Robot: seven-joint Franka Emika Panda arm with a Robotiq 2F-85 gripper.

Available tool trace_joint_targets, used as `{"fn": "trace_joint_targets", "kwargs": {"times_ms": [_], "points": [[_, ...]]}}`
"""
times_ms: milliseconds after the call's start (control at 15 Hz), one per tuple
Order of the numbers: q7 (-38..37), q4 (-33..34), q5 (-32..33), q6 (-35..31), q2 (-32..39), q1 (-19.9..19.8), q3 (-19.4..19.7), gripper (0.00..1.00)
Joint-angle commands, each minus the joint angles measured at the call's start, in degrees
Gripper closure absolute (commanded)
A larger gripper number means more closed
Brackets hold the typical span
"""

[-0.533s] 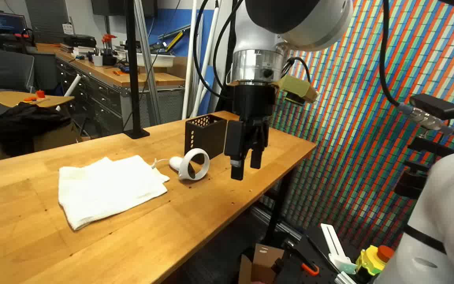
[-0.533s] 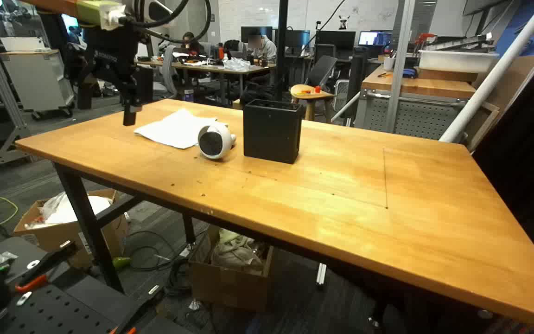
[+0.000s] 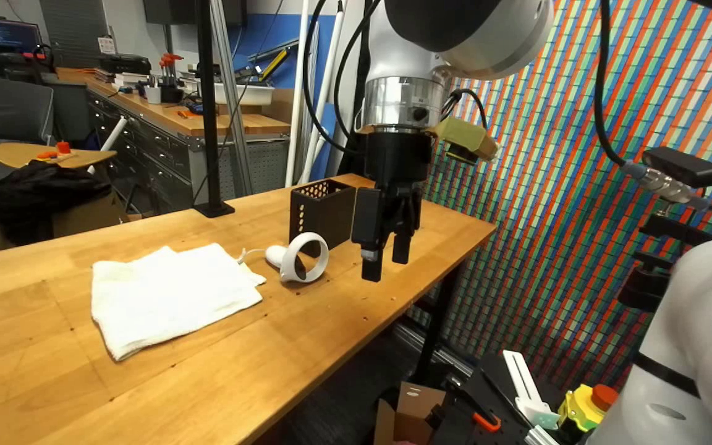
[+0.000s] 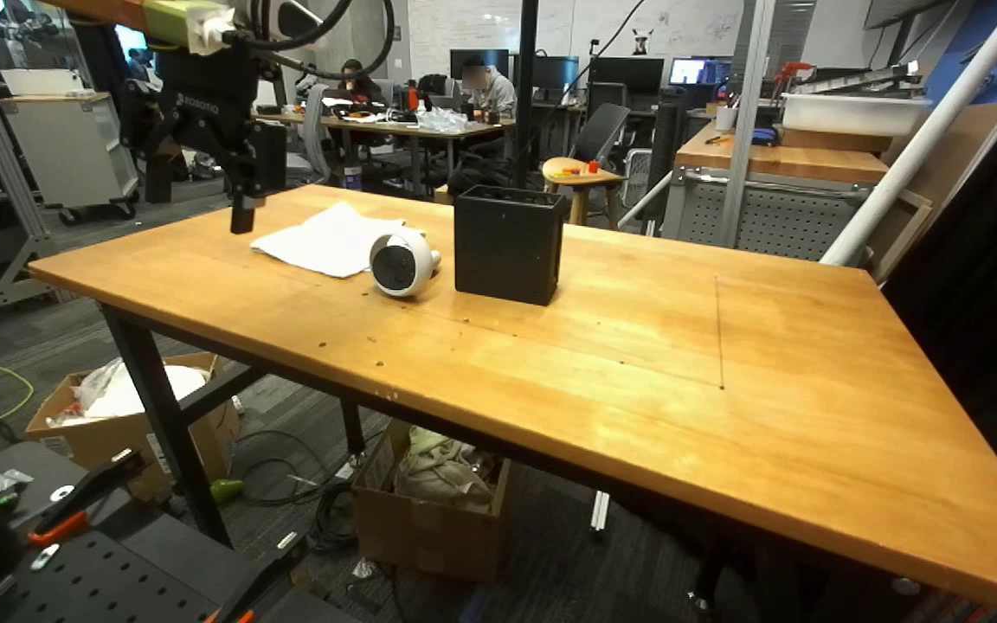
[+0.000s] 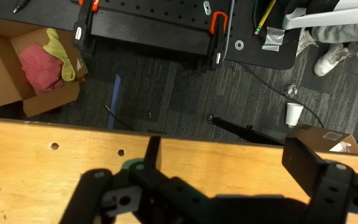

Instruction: Put the white towel in the black basket.

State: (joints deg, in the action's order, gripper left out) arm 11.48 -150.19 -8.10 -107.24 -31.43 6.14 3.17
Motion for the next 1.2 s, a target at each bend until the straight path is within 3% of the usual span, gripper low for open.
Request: {"fn": "trace_joint_targets", "kwargs": {"times_ms": [0,733,1133], "points": [[0.27,0.07,-0.31,0.12,0.04,-0.68,-0.64,0.0],[0.27,0.07,-0.31,0.12,0.04,-0.68,-0.64,0.0],[1.01,6.22,2.14,0.1,7.0,0.21,-2.77,0.0]]}}
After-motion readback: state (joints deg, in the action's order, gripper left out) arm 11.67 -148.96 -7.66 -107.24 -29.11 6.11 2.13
